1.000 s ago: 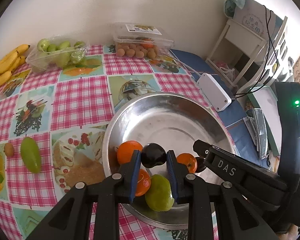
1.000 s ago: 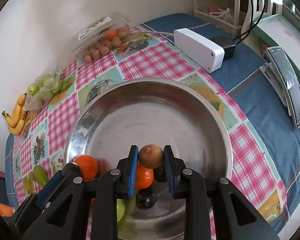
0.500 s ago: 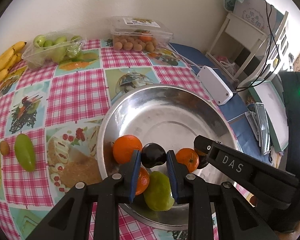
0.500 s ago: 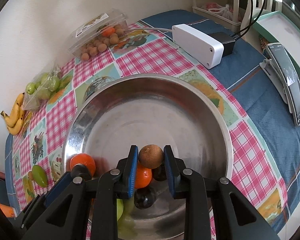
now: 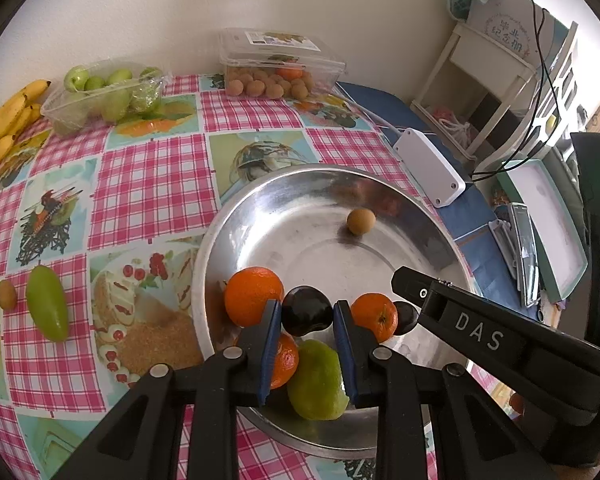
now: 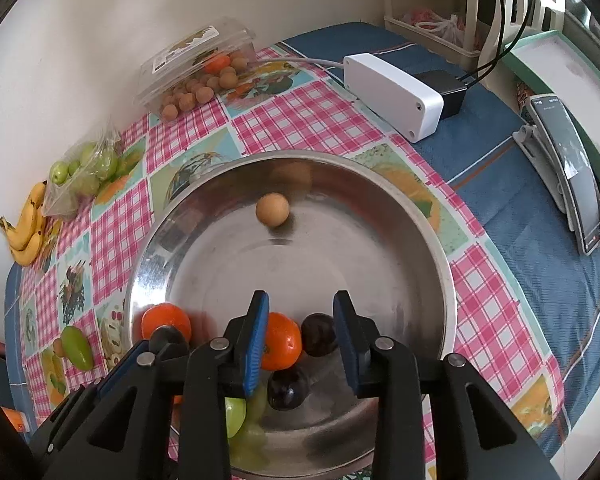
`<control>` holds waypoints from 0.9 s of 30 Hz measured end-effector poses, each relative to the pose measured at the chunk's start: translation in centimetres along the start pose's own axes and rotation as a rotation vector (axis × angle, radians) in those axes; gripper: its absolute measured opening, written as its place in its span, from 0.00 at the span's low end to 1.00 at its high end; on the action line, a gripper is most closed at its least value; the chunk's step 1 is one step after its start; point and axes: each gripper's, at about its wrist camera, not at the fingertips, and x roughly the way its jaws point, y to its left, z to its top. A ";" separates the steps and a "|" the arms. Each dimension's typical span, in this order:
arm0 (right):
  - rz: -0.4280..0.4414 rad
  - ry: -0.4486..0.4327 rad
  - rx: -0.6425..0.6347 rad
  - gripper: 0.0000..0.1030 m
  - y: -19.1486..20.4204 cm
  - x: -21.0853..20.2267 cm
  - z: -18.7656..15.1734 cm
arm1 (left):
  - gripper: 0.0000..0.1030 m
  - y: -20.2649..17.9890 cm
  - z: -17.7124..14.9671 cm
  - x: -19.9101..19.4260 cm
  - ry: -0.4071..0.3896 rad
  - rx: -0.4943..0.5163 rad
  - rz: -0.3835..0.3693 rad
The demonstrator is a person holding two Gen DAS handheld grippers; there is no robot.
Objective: Organize fruits
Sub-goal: 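Open the right gripper to drop the kiwi while the left releases the plum into the bowl, then withdraw both open grippers up and away from the steel bowl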
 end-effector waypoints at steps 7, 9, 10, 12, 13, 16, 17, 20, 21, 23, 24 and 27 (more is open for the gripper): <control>-0.004 -0.002 -0.007 0.34 0.1 -0.3 0.0 | 0.43 0.0 0.1 -0.4 0.004 -0.006 -0.006; -0.004 -0.002 -0.009 0.34 0.2 -0.4 0.0 | 0.46 0.1 0.1 -0.6 0.000 -0.007 -0.006; -0.004 -0.002 -0.010 0.34 0.2 -0.4 0.0 | 0.46 0.1 0.2 -0.6 0.000 -0.007 -0.007; -0.005 -0.003 -0.009 0.34 0.2 -0.4 0.0 | 0.46 0.2 0.2 -0.7 -0.002 -0.010 -0.007; -0.006 -0.003 -0.009 0.34 0.2 -0.5 0.0 | 0.47 0.2 0.3 -0.8 -0.003 -0.010 -0.007; -0.008 -0.004 -0.010 0.34 0.2 -0.6 0.0 | 0.51 0.4 0.4 -1.1 -0.005 -0.016 0.000; -0.008 -0.005 -0.009 0.36 0.2 -0.6 0.1 | 0.52 0.5 0.4 -1.1 -0.004 -0.019 0.003; -0.012 -0.008 -0.004 0.44 0.1 -0.7 0.1 | 0.54 0.8 0.5 -1.4 0.005 -0.029 0.021; -0.010 -0.009 -0.003 0.44 0.1 -0.7 0.2 | 0.54 0.9 0.5 -1.5 0.006 -0.030 0.031; -0.008 -0.009 -0.001 0.44 0.0 -0.7 0.2 | 0.54 1.4 0.6 -1.7 0.006 -0.044 0.048; -0.012 -0.010 0.001 0.44 -0.1 -0.8 0.2 | 0.54 1.7 0.7 -1.8 0.007 -0.057 0.053; -0.023 -0.007 0.006 0.44 -0.3 -0.8 0.2 | 0.54 2.9 0.8 -2.1 0.003 -0.099 0.082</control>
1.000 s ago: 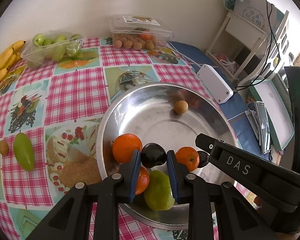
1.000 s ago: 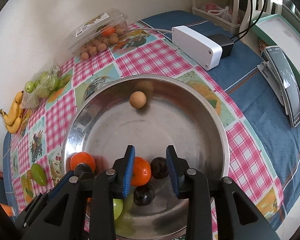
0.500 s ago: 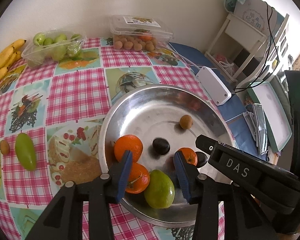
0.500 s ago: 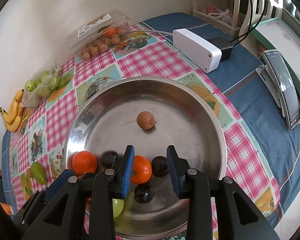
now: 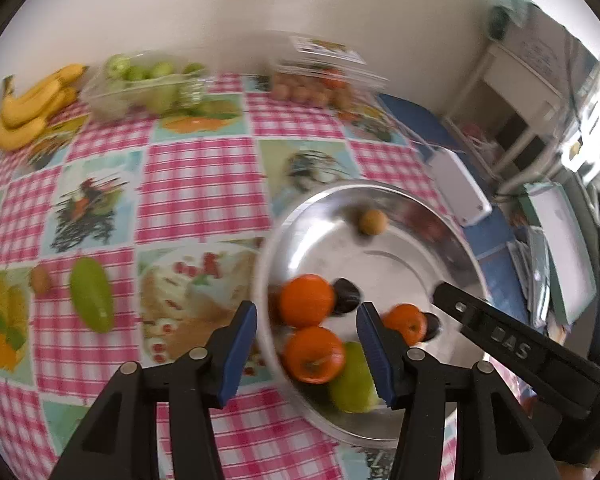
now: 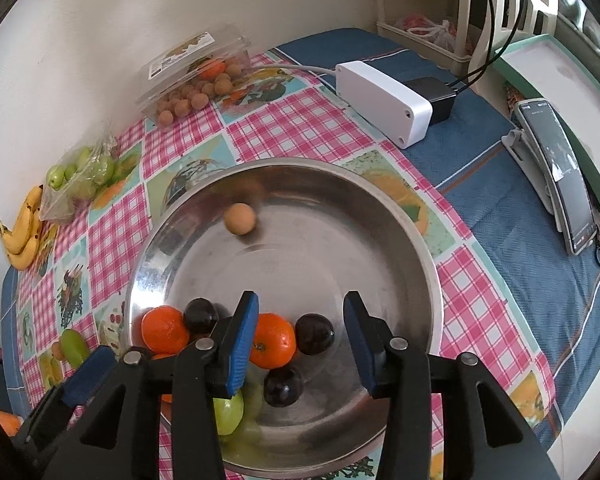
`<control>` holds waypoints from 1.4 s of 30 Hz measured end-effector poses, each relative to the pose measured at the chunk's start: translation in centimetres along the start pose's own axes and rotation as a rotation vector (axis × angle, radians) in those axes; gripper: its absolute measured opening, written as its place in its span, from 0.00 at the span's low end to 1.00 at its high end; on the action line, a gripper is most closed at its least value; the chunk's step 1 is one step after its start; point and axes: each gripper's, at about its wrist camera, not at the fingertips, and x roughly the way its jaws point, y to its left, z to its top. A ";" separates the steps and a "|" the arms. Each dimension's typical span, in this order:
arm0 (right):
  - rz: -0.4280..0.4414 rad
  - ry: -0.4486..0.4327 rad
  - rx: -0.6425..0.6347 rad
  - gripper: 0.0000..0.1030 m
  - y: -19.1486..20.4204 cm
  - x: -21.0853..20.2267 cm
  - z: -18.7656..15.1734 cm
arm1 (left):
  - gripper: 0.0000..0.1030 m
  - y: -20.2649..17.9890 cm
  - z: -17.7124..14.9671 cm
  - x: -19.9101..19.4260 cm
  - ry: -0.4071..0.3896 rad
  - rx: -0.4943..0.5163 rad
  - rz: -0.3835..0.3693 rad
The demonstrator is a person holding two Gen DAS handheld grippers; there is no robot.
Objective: Organize fruits
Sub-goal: 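Withdraw both open grippers up and away from the steel bowl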
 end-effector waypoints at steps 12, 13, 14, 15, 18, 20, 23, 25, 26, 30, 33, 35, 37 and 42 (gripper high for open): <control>-0.025 0.025 -0.051 0.44 1.7 -0.6 -1.2 | 0.61 3.3 0.3 -0.8 -0.024 -0.094 0.105; -0.025 0.027 -0.057 0.44 1.9 -0.7 -1.4 | 0.61 3.2 0.3 -0.8 -0.021 -0.094 0.110; -0.028 0.028 -0.063 0.44 2.1 -0.8 -1.5 | 0.62 3.2 0.3 -0.7 -0.019 -0.090 0.116; -0.030 0.027 -0.066 0.44 2.2 -0.9 -1.6 | 0.62 3.1 0.3 -0.6 -0.018 -0.087 0.119; -0.031 0.026 -0.079 0.44 2.6 -1.1 -1.9 | 0.65 3.1 0.3 -0.4 -0.014 -0.090 0.123; -0.031 0.029 -0.084 0.44 2.8 -1.0 -1.9 | 0.65 3.1 0.3 -0.4 -0.014 -0.089 0.129; -0.031 0.035 -0.086 0.44 3.0 -0.8 -1.9 | 0.66 3.2 0.3 -0.3 -0.014 -0.092 0.134; -0.033 0.040 -0.084 0.44 2.9 -0.6 -1.9 | 0.69 3.3 0.3 -0.3 -0.012 -0.097 0.139; -0.035 0.042 -0.083 0.44 2.8 -0.5 -1.9 | 0.71 3.4 0.3 -0.2 -0.011 -0.100 0.142; -0.054 0.047 -0.085 0.54 2.7 -0.1 -2.0 | 0.77 3.5 0.3 -0.1 -0.011 -0.102 0.157; -0.061 0.054 -0.087 0.56 2.8 0.2 -2.1 | 0.83 3.5 0.3 0.0 -0.009 -0.100 0.171; -0.066 0.062 -0.092 0.64 2.8 0.5 -2.2 | 0.91 3.5 0.2 0.1 -0.007 -0.098 0.183; -0.072 0.064 -0.094 0.69 2.8 0.7 -2.3 | 0.96 3.6 0.2 0.2 -0.009 -0.098 0.192; -0.080 0.069 -0.091 0.75 2.6 1.0 -2.2 | 0.98 3.9 0.2 0.2 -0.011 -0.106 0.207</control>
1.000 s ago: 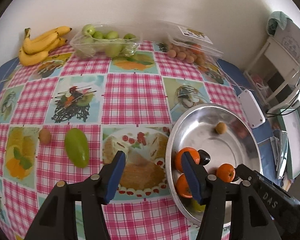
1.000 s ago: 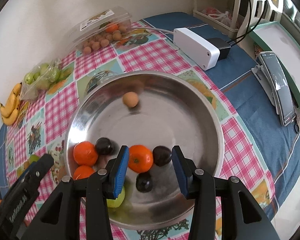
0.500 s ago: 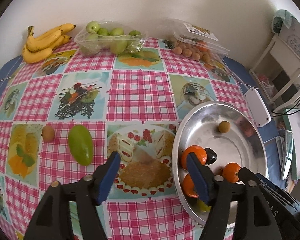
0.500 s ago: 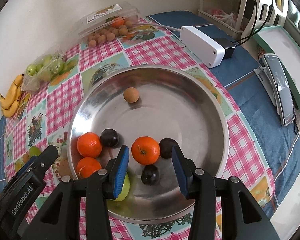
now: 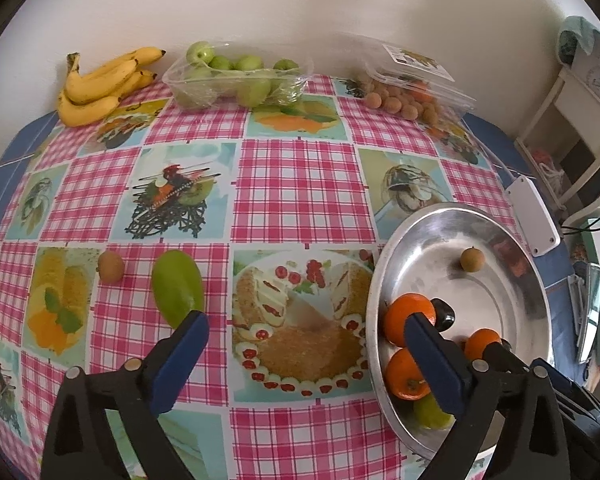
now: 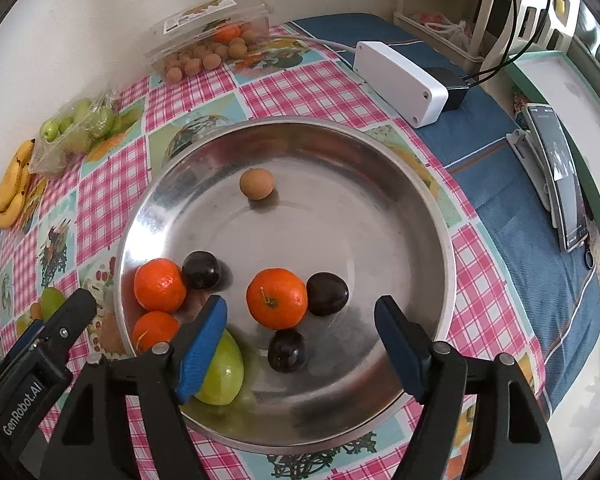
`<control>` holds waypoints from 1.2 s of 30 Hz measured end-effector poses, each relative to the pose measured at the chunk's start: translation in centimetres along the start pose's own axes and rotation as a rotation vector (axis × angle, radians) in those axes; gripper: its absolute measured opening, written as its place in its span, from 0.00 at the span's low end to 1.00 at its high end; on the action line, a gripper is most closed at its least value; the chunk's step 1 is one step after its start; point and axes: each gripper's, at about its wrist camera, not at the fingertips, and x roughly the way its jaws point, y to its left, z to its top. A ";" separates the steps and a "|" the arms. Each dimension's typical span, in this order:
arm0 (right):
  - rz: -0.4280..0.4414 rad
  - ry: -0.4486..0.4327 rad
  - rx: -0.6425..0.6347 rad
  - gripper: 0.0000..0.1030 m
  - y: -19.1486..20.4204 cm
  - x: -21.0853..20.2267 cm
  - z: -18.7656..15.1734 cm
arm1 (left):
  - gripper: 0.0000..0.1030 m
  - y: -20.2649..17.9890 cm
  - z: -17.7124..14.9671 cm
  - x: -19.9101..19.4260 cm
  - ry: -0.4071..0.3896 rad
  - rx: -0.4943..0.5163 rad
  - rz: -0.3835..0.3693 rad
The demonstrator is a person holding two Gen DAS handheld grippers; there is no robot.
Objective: Organize fruits
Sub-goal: 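Withdraw both open grippers up and away from the steel bowl, then move both open grippers toward the loose green mango and brown kiwi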
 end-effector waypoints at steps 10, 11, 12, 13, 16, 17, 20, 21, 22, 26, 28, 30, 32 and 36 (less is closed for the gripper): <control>-0.007 -0.005 -0.008 0.87 0.0 0.1 0.0 | 1.00 0.3 -0.1 0.5 0.004 -0.001 0.036; -0.007 -0.004 -0.009 0.87 -0.1 0.1 0.0 | 1.00 0.4 -0.1 0.5 0.003 -0.003 0.037; -0.006 -0.005 -0.011 0.87 0.0 0.1 0.0 | 1.00 0.4 -0.1 0.5 0.001 -0.006 0.041; -0.005 -0.007 -0.013 0.87 0.0 0.1 0.1 | 1.00 0.5 -0.1 0.5 -0.004 -0.007 0.047; -0.014 -0.013 -0.016 1.00 0.0 0.0 0.0 | 1.00 0.6 0.0 0.4 -0.017 -0.004 0.061; -0.017 -0.014 -0.017 1.00 -0.1 -0.1 0.0 | 1.00 0.6 0.0 0.4 -0.017 -0.002 0.056; -0.017 -0.011 -0.013 1.00 -0.2 -0.1 0.1 | 1.00 0.6 0.0 0.3 -0.017 -0.001 0.052; -0.018 -0.010 -0.013 1.00 -0.3 -0.1 0.1 | 1.00 0.6 0.0 0.3 -0.017 0.002 0.052; -0.020 -0.009 -0.012 1.00 -0.3 -0.1 0.1 | 1.00 0.5 0.0 0.3 -0.018 0.006 0.051; -0.020 -0.014 -0.009 1.00 -0.4 -0.4 0.0 | 1.00 0.5 -0.1 0.1 -0.021 0.016 0.059; -0.017 -0.019 -0.007 1.00 -0.4 -0.7 0.0 | 1.00 0.6 -0.2 0.1 -0.021 0.022 0.065; -0.015 -0.022 -0.007 1.00 -0.3 -0.7 0.0 | 1.00 0.7 -0.2 0.0 -0.023 0.025 0.067; -0.012 -0.025 -0.010 1.00 -0.2 -0.8 0.0 | 1.00 0.8 -0.2 -0.2 -0.022 0.026 0.065; -0.001 -0.039 -0.008 1.00 0.0 -1.3 0.0 | 1.00 1.4 0.0 -0.7 -0.028 0.023 0.058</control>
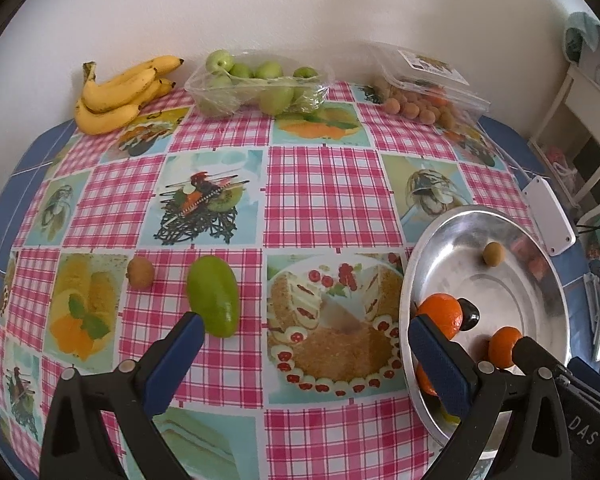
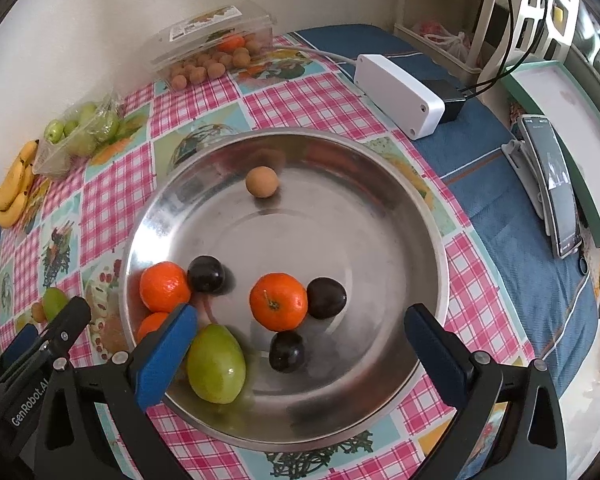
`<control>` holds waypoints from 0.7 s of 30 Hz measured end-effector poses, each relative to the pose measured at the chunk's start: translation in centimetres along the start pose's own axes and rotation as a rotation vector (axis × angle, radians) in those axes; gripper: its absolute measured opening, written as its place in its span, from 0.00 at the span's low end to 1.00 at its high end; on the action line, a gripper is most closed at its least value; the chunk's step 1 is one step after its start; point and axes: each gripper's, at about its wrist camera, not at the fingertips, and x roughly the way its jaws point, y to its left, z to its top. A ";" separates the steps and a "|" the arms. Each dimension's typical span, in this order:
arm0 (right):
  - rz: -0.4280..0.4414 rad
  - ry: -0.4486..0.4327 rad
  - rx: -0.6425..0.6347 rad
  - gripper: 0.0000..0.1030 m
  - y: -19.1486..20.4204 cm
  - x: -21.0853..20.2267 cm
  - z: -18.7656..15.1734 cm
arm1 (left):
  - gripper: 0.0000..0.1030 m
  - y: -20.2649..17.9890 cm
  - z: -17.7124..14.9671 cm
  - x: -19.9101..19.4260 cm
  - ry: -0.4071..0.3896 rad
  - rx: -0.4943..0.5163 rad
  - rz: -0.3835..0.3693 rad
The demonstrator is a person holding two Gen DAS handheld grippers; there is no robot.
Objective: Organize fruits
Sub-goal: 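Move both open grippers toward the loose green mango and brown kiwi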
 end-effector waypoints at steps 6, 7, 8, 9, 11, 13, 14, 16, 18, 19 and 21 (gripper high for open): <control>0.001 -0.027 -0.019 1.00 0.6 -0.6 0.0 | 1.00 0.5 0.1 -1.0 -0.050 0.038 0.043; 0.000 -0.028 -0.026 1.00 0.8 -0.7 0.0 | 1.00 0.6 0.1 -1.1 -0.057 0.046 0.055; -0.002 -0.029 -0.033 1.00 1.0 -0.8 0.0 | 1.00 0.7 0.1 -1.2 -0.056 0.047 0.059; -0.003 -0.030 -0.040 1.00 1.2 -0.8 -0.1 | 1.00 0.9 0.1 -1.1 -0.049 0.042 0.056; -0.001 -0.030 -0.047 1.00 1.7 -0.8 -0.1 | 1.00 1.4 0.0 -1.1 -0.038 0.024 0.046; 0.003 -0.031 -0.050 1.00 2.1 -0.9 -0.2 | 1.00 2.1 -0.3 -1.0 -0.026 0.004 0.041; 0.005 -0.035 -0.055 1.00 2.4 -1.0 -0.2 | 1.00 2.3 -0.3 -1.0 -0.024 -0.002 0.045; 0.006 -0.041 -0.066 1.00 2.9 -1.2 -0.4 | 1.00 2.9 -0.4 -1.2 -0.033 -0.009 0.064; 0.008 -0.047 -0.075 1.00 3.6 -1.3 -0.5 | 1.00 3.6 -0.4 -1.5 -0.047 -0.018 0.087; 0.009 -0.048 -0.077 1.00 3.9 -1.4 -0.6 | 1.00 4.0 -0.4 -1.7 -0.053 -0.029 0.100; 0.012 -0.051 -0.086 1.00 4.6 -1.5 -0.8 | 1.00 4.8 -0.4 -1.9 -0.057 -0.047 0.107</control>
